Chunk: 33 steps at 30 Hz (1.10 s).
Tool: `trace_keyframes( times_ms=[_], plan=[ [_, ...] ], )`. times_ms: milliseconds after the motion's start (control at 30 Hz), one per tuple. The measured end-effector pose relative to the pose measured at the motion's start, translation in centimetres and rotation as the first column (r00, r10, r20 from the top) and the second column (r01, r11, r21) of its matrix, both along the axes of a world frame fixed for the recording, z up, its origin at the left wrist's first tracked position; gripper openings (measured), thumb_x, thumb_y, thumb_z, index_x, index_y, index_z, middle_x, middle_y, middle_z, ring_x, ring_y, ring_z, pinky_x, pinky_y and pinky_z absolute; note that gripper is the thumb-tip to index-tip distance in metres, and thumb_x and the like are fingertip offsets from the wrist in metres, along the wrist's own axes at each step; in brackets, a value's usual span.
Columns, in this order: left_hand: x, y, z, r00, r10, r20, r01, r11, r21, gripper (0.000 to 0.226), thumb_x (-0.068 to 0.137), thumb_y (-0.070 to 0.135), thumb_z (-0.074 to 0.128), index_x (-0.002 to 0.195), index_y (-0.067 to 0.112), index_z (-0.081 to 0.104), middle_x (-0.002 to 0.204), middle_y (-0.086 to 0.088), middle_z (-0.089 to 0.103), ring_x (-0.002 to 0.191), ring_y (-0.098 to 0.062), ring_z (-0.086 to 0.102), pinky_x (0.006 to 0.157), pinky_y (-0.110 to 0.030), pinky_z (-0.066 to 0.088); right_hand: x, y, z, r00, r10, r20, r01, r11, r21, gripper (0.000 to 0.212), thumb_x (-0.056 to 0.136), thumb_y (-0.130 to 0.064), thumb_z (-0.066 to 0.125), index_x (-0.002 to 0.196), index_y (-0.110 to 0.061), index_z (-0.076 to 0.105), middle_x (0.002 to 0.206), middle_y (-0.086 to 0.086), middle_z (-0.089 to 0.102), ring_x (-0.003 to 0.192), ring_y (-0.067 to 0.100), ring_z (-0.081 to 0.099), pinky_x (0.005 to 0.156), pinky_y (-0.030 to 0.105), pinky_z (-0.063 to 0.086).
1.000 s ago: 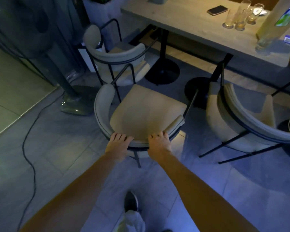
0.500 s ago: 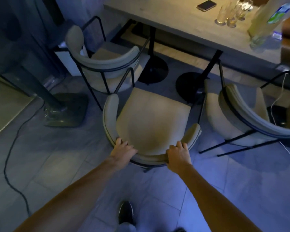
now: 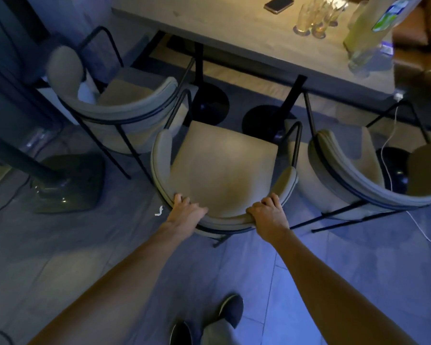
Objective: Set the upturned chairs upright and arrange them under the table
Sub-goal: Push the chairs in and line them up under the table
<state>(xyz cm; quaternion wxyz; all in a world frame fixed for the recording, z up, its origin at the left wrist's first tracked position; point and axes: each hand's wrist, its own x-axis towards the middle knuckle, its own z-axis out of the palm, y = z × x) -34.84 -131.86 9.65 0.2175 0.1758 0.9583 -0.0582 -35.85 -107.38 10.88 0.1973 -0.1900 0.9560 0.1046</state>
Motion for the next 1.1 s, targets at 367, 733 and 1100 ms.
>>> trace_keyframes(
  times_ms=[367,733,1100],
  plan=[
    [-11.5,1.9,0.3,0.999,0.034,-0.016,-0.034,0.999,-0.014,0.051,0.079,0.012,0.073,0.122,0.032,0.057,0.115,0.004,0.060,0.113,-0.026,0.048,0.098,-0.044,0.027,-11.8,1.9,-0.8,0.999,0.023,-0.049,-0.023,1.000,-0.006,0.033,0.092,-0.021,0.057,0.124,-0.029,0.060,0.117,0.001,0.062,0.118,0.031,0.046,0.116,0.053,0.012],
    [-17.7,2.1,0.5,1.000,0.001,0.021,-0.001,1.000,0.004,0.049,0.080,0.008,0.069,0.122,0.032,0.056,0.115,0.004,0.059,0.113,-0.025,0.046,0.096,-0.045,0.026,-17.8,2.3,-0.1,0.999,0.034,0.028,-0.035,0.999,0.014,0.038,0.090,-0.034,0.061,0.127,-0.030,0.056,0.124,0.002,0.059,0.121,0.031,0.045,0.115,0.052,0.014],
    [-21.2,0.8,0.9,0.998,-0.024,0.051,0.022,1.000,0.021,0.052,0.078,0.008,0.071,0.123,0.029,0.056,0.120,0.003,0.059,0.119,-0.026,0.043,0.094,-0.045,0.025,-20.1,-0.3,-0.2,0.997,-0.073,0.006,0.072,0.995,0.066,0.034,0.092,-0.026,0.057,0.125,-0.025,0.057,0.127,0.005,0.058,0.125,0.032,0.044,0.117,0.053,0.011]
  ],
)
